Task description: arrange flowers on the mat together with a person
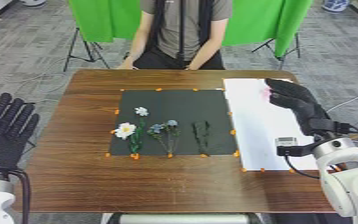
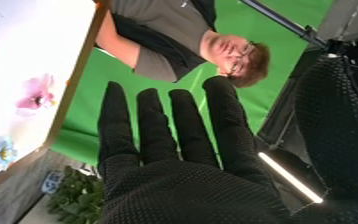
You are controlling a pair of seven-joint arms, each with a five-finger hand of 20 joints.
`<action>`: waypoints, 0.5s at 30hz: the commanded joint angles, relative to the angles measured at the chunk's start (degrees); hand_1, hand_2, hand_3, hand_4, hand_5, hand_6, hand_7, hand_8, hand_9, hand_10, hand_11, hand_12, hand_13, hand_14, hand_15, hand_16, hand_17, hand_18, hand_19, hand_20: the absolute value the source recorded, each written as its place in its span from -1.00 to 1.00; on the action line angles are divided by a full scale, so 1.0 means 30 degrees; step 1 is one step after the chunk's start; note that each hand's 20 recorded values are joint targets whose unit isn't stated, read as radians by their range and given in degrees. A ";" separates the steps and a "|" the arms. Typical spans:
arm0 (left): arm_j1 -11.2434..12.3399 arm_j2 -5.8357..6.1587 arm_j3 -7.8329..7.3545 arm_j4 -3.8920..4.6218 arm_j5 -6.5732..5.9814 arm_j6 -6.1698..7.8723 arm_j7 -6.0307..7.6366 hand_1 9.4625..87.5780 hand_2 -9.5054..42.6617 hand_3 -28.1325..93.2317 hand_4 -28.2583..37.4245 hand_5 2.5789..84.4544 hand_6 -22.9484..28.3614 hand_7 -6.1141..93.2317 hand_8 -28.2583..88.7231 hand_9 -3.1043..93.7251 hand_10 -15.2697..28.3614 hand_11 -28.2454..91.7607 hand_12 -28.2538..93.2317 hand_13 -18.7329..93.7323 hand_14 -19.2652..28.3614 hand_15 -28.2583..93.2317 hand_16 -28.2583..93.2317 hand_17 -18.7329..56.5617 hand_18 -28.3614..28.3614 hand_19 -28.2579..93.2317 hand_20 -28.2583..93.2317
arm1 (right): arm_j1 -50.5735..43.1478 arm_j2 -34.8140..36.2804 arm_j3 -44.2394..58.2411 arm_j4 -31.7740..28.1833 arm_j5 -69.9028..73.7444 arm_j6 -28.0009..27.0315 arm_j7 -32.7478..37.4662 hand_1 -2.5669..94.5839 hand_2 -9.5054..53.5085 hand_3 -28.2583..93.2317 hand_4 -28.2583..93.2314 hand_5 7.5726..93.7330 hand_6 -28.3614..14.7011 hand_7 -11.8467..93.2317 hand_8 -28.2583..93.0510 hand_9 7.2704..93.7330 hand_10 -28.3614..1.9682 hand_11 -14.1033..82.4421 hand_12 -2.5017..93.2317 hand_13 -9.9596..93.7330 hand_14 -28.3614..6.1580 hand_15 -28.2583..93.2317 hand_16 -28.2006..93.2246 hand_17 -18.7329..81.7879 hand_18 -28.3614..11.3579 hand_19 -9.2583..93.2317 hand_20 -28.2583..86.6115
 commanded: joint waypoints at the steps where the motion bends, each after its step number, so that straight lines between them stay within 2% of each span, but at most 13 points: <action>1: 0.0098 -0.0018 0.0216 0.0144 -0.0021 -0.0088 -0.0065 -0.62 -0.17 0.63 -1.00 -0.04 0.17 -0.65 -0.67 -0.23 0.29 -0.29 -0.42 -0.26 0.34 -0.16 -0.63 -0.64 0.39 -0.08 -0.37 | 0.2114 0.1334 -0.1846 0.1185 -0.6988 0.1086 0.2062 -0.43 -0.64 0.67 -0.89 -0.34 0.17 -0.54 -0.68 -0.44 0.02 -0.67 -0.62 -0.35 -0.09 -0.49 -0.13 -0.45 -0.35 -0.17 -0.32; 4: 0.0088 -0.0027 0.0303 0.0132 -0.0045 -0.0029 -0.0075 -0.62 -0.17 0.63 -1.00 -0.04 0.17 -0.65 -0.67 -0.23 0.29 -0.29 -0.42 -0.26 0.34 -0.16 -0.63 -0.64 0.39 -0.08 -0.37 | 0.3859 0.1875 -0.3122 0.1842 -1.0082 0.0104 0.4526 -0.42 -0.66 0.67 -0.89 -0.36 0.16 -0.54 -0.68 -0.48 0.03 -0.69 -0.63 -0.37 -0.10 -0.51 -0.13 -0.44 -0.30 -0.15 -0.31; 7: 0.0074 -0.0023 0.0373 0.0133 -0.0072 -0.0023 -0.0125 -0.62 -0.17 0.63 -1.00 -0.04 0.17 -0.65 -0.67 -0.23 0.29 -0.29 -0.42 -0.26 0.34 -0.16 -0.63 -0.64 0.39 -0.08 -0.37 | 0.5729 0.2379 -0.5057 0.2797 -1.2865 0.0097 0.6540 -0.41 -0.68 0.67 -0.89 -0.41 0.15 -0.56 -0.67 -0.52 -0.05 -0.70 -0.63 -0.40 -0.12 -0.51 -0.13 -0.44 -0.27 -0.10 -0.29; 10: 0.0018 0.0007 0.0481 0.0158 -0.0073 0.0024 -0.0160 -0.62 -0.17 0.63 -1.00 -0.04 0.17 -0.65 -0.67 -0.23 0.30 -0.29 -0.42 -0.26 0.34 -0.16 -0.63 -0.64 0.39 -0.08 -0.37 | 0.7404 0.2593 -0.6799 0.3749 -1.4087 0.0333 0.7887 -0.38 -0.72 0.67 -0.88 -0.42 0.15 -0.56 -0.67 -0.54 -0.09 -0.71 -0.64 -0.42 -0.15 -0.50 -0.14 -0.44 -0.27 -0.08 -0.28; 13: 0.0044 -0.0060 0.0540 0.0140 -0.0081 0.0085 -0.0148 -0.62 -0.17 0.63 -1.00 -0.04 0.17 -0.65 -0.67 -0.23 0.30 -0.29 -0.42 -0.26 0.34 -0.16 -0.63 -0.64 0.39 -0.08 -0.37 | 0.8904 0.2744 -0.8086 0.4685 -1.4497 0.0059 0.8274 -0.37 -0.74 0.68 -0.89 -0.42 0.15 -0.56 -0.67 -0.55 -0.11 -0.71 -0.64 -0.43 -0.15 -0.49 -0.15 -0.44 -0.28 -0.06 -0.29; 15: 0.0098 -0.0110 0.0527 0.0115 -0.0065 0.0093 -0.0186 -0.62 -0.17 0.63 -1.00 -0.04 0.17 -0.65 -0.67 -0.23 0.30 -0.29 -0.42 -0.26 0.34 -0.16 -0.63 -0.64 0.39 -0.08 -0.37 | 1.0000 0.2722 -0.8872 0.5363 -1.4722 -0.0736 0.8798 -0.36 -0.75 0.68 -0.89 -0.42 0.15 -0.56 -0.67 -0.55 -0.11 -0.71 -0.64 -0.43 -0.15 -0.48 -0.16 -0.44 -0.28 -0.05 -0.29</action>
